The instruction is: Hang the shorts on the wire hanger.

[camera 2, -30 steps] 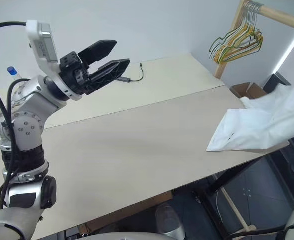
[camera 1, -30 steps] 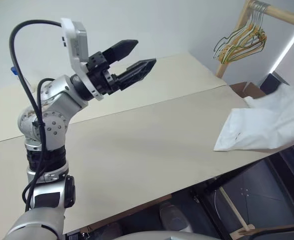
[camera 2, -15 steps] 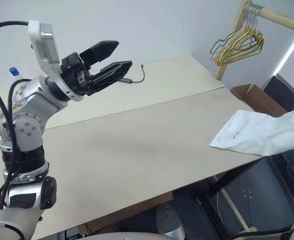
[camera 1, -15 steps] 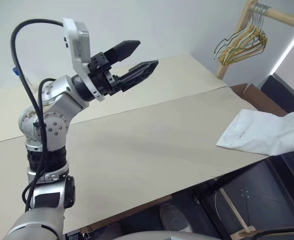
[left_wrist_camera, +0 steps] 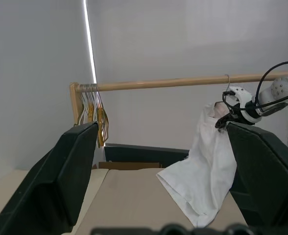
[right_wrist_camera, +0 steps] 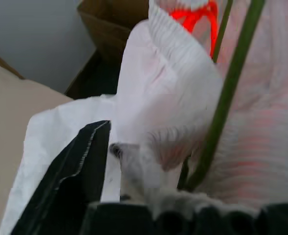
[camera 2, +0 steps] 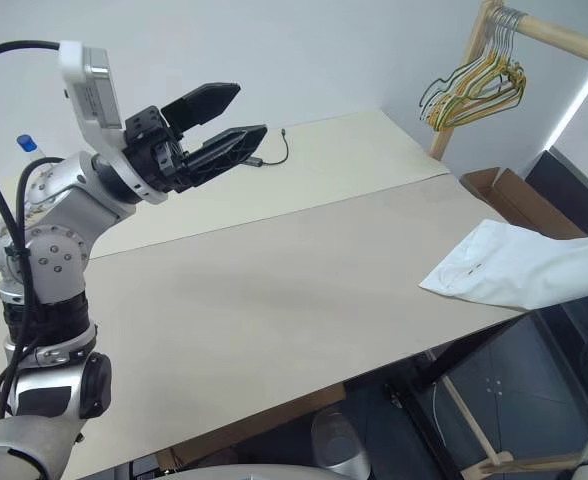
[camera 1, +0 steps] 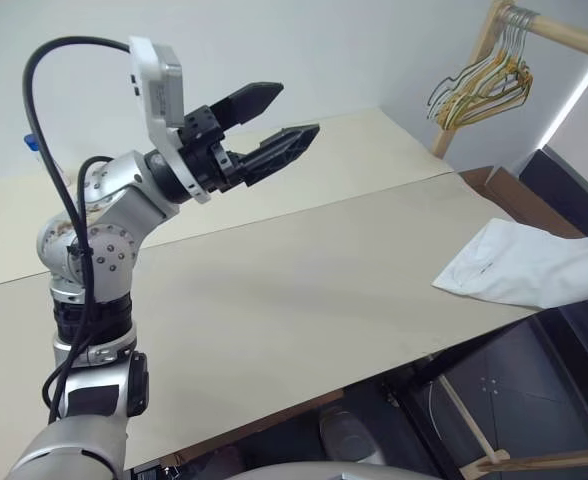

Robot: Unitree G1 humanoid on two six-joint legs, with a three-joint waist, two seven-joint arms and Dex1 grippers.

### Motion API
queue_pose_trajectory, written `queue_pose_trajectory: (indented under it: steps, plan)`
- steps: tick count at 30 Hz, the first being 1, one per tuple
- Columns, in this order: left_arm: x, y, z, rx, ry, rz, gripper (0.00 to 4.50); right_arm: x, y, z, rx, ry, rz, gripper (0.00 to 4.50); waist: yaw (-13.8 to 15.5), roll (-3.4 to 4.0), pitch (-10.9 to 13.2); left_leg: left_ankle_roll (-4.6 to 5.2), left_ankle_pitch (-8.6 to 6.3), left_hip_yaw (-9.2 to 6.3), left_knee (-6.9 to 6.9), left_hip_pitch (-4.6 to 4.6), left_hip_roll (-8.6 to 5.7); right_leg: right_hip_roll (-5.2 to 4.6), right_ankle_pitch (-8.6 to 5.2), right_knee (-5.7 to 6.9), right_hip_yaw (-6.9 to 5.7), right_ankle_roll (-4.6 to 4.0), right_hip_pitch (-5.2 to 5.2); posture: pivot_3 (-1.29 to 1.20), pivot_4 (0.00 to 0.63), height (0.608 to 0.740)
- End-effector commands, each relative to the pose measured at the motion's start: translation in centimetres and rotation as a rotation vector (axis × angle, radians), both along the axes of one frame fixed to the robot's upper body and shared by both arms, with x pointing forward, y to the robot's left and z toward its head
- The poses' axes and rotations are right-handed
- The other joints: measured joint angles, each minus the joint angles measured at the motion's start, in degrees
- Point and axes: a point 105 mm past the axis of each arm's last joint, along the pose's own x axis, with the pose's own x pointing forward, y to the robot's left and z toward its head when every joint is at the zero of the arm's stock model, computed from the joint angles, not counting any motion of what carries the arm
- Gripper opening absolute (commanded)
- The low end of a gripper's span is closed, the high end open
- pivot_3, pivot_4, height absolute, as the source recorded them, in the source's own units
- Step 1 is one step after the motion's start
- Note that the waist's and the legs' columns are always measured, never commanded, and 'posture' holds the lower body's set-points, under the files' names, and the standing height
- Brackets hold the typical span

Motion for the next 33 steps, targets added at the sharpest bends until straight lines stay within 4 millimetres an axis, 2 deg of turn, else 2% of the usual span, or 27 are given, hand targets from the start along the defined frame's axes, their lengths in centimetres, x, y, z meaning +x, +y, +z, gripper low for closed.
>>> queue_pose_trajectory:
  steps: [1,6,9,14,21,22,24,26,28,30,33]
  plan:
    - [-0.5,0.0,1.1,0.001,-0.06,-0.003,4.5,0.0,-0.2,3.4,-0.205,-0.116,-0.057,4.46,0.0,0.01,0.0,0.0,0.0,-0.01,0.0,0.0,0.0,0.0,0.0,0.0,0.0,0.0,0.0,-0.31,0.0,0.74]
    - [-0.5,0.0,1.3,0.005,-0.067,-0.013,4.5,-1.2,1.1,4.7,-0.456,-0.22,-0.159,4.46,0.1,0.13,-0.1,0.01,0.0,-0.03,0.03,-0.04,0.0,-0.01,0.02,0.11,0.06,0.02,-0.03,-0.32,0.0,0.74]
    - [-0.4,-0.1,1.4,0.008,-0.072,-0.021,4.5,-1.8,2.0,4.7,-0.521,-0.28,-0.189,4.46,0.1,0.16,-0.1,0.01,0.0,-0.07,0.04,-0.03,0.01,-0.01,0.02,0.14,0.05,0.02,-0.04,-0.32,0.0,0.74]
    - [0.4,0.1,1.4,0.012,-0.076,-0.026,4.5,-2.7,2.3,4.7,-0.598,-0.331,-0.245,4.46,0.0,0.19,-0.1,0.01,0.0,-0.11,0.06,0.0,-0.01,-0.01,0.08,0.14,0.07,-0.03,-0.04,-0.33,0.0,0.74]
    - [0.7,0.4,1.2,0.016,-0.087,-0.029,4.5,-3.1,3.7,5.9,-0.728,-0.446,-0.25,4.46,-0.2,0.19,-0.1,0.02,0.0,-0.1,0.03,0.0,0.0,0.01,0.19,0.13,0.09,-0.22,-0.07,-0.32,0.0,0.74]
    - [-2.7,-2.2,2.4,-0.001,-0.132,-0.057,4.5,-3.1,4.2,6.5,-0.762,-0.483,-0.238,4.46,-0.2,0.19,-0.1,0.02,0.0,-0.1,0.04,0.0,0.0,0.01,0.19,0.13,0.1,-0.22,-0.06,-0.32,0.0,0.74]
    - [-2.7,-1.8,2.1,0.009,-0.126,-0.044,4.5,-3.3,5.9,8.5,-0.832,-0.62,-0.191,4.46,-0.2,0.16,-0.1,0.05,-0.02,-0.36,0.03,-0.07,0.07,0.01,0.19,0.1,0.12,-0.21,-0.13,-0.31,0.0,0.74]
    - [-0.9,-0.1,1.6,0.012,-0.105,0.004,4.5,-3.0,8.3,10.5,-0.89,-0.747,-0.06,4.46,-0.2,0.33,-0.2,0.09,-0.07,-0.4,0.03,-0.12,0.0,-0.01,0.19,0.11,0.21,-0.22,-0.11,-0.3,0.0,0.74]
    - [-0.2,0.7,1.3,0.013,-0.124,0.052,4.5,-2.3,11.7,12.1,-0.928,-0.851,0.142,4.46,-0.2,0.39,-0.2,0.09,-0.07,-0.37,0.03,0.03,-0.02,0.01,0.12,0.15,0.24,-0.09,0.03,-0.29,0.0,0.74]
    - [0.2,1.5,0.5,0.035,-0.13,0.105,4.5,-0.9,16.0,13.2,-0.877,-0.95,0.409,4.46,-0.4,0.43,-0.2,0.09,-0.04,-0.43,0.03,0.17,-0.02,0.12,0.03,0.16,0.25,0.06,0.1,-0.27,0.0,0.74]
    - [0.2,2.4,-0.7,0.081,-0.111,0.133,4.5,0.4,20.4,13.6,-0.784,-1.021,0.705,4.46,-0.9,0.34,-0.2,0.09,-0.04,-0.48,-0.03,0.36,0.03,0.27,0.06,0.15,0.45,0.01,0.25,-0.24,0.0,0.74]
